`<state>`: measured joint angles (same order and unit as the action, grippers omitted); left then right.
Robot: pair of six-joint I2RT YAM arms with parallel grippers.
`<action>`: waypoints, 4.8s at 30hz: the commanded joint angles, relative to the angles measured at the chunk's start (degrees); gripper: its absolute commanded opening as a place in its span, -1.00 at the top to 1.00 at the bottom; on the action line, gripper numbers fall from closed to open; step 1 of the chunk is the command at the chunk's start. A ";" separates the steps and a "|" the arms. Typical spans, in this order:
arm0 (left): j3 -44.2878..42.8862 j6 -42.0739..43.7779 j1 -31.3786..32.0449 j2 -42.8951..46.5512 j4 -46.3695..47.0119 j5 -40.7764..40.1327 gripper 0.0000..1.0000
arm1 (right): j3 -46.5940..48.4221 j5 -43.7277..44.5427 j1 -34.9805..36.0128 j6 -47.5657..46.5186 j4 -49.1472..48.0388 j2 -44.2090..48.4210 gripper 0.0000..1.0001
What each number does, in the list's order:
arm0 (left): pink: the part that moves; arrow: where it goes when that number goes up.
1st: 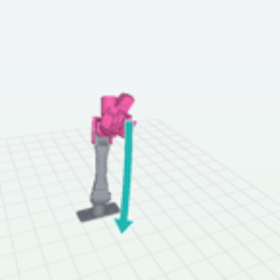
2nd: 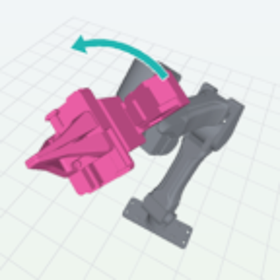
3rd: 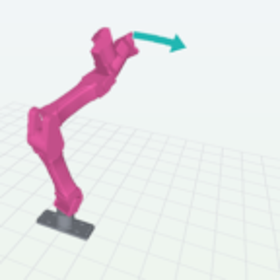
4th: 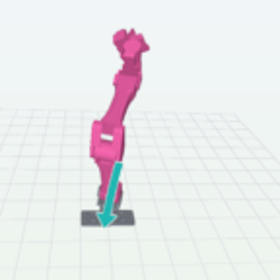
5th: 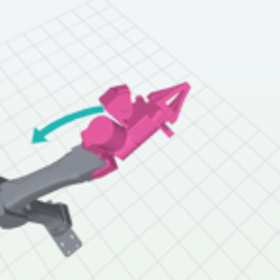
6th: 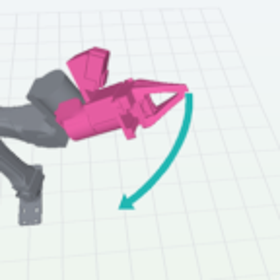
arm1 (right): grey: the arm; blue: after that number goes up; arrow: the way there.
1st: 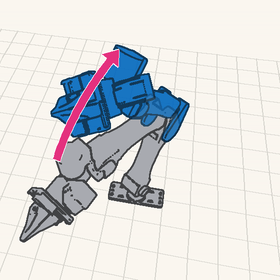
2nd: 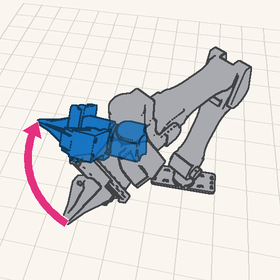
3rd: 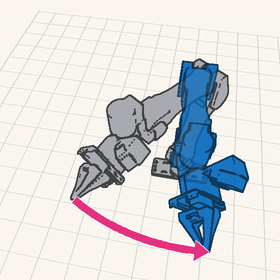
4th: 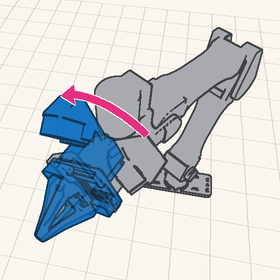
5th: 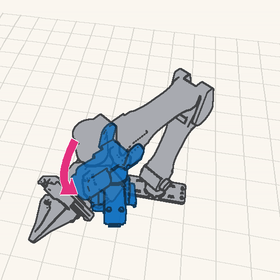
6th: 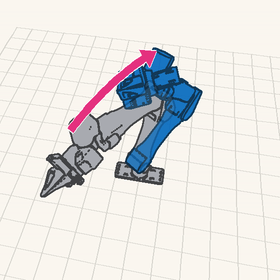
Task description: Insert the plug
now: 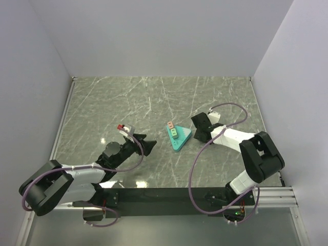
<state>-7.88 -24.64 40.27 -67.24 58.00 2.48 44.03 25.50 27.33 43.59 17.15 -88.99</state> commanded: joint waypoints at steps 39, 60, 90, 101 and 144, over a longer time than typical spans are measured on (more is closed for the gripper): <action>-17.96 2.58 17.56 -22.23 25.85 -20.50 -0.62 | -2.90 -13.55 17.58 5.36 -23.83 27.11 1.00; -19.28 2.85 17.56 -18.45 20.75 -20.85 0.25 | -1.67 -14.77 19.69 3.08 -22.95 24.57 1.00; -19.81 9.95 4.73 -5.99 -7.80 17.50 0.99 | -13.53 -23.62 17.67 -34.95 -29.80 51.45 -0.84; -16.56 12.60 3.41 5.18 -10.71 45.06 0.99 | -12.04 -46.15 17.40 -39.46 -27.61 49.79 -0.65; -14.54 16.29 0.35 7.48 -15.90 35.85 -0.30 | -8.54 -36.59 16.96 -33.05 -21.49 56.65 1.00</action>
<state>-22.83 -9.69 42.76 -59.75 41.25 41.95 30.48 -22.09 44.47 8.34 -7.33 -32.34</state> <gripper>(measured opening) 0.647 0.406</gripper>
